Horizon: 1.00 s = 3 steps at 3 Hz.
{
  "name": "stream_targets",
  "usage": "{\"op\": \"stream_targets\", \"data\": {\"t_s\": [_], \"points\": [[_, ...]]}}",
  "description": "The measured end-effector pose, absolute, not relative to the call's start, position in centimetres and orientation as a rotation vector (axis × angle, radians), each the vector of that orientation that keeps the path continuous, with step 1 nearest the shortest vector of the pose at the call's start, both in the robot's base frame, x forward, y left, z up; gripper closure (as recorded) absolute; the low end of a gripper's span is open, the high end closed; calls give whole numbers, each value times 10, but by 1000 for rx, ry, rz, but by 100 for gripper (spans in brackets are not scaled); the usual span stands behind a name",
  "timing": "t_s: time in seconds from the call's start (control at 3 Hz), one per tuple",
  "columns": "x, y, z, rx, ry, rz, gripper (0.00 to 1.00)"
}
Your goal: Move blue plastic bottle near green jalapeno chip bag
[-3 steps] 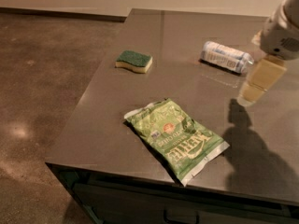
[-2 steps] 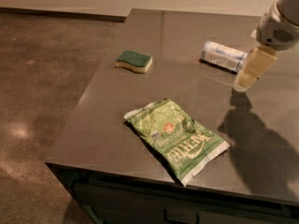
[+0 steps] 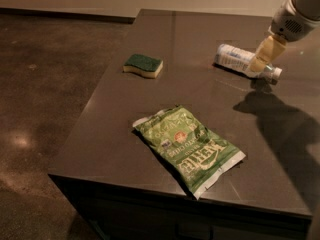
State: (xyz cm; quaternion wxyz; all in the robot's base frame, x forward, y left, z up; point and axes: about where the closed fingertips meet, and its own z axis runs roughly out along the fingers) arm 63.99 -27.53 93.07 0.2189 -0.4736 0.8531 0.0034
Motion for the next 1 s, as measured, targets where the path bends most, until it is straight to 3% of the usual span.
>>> {"op": "stream_targets", "data": {"t_s": [1.0], "points": [[697,-289,885,-1243,2408,53,0]]}}
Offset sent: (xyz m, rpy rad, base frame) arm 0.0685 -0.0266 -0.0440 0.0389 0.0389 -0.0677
